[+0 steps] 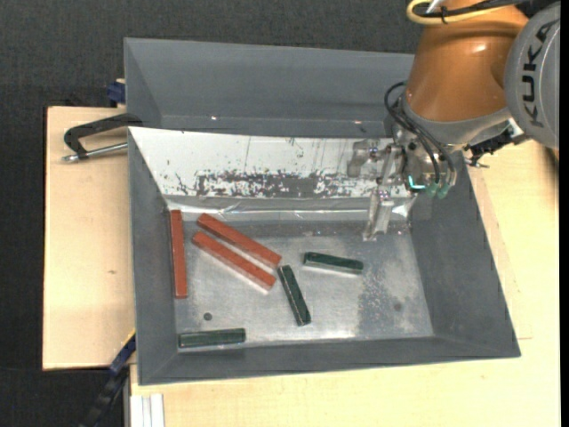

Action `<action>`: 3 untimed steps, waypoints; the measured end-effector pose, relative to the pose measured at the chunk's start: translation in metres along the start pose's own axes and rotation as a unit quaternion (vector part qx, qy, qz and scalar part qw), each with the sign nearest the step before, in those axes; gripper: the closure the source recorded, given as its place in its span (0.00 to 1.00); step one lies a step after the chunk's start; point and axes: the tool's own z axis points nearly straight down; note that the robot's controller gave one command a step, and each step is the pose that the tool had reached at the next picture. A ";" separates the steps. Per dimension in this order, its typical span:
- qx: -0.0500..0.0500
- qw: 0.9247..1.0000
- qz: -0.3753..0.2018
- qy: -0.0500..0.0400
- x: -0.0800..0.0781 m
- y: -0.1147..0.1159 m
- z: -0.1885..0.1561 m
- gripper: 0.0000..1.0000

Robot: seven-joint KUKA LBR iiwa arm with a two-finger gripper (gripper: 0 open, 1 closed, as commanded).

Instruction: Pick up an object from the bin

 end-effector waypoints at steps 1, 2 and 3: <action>0.000 1.000 0.000 -0.004 -0.001 0.000 -0.005 0.00; 0.000 1.000 -0.019 -0.007 0.004 0.003 0.044 0.00; 0.001 1.000 -0.031 -0.005 0.026 0.009 0.101 0.00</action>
Offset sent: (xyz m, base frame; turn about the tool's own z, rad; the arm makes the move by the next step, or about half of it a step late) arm -0.0237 0.0090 -0.1689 -0.1256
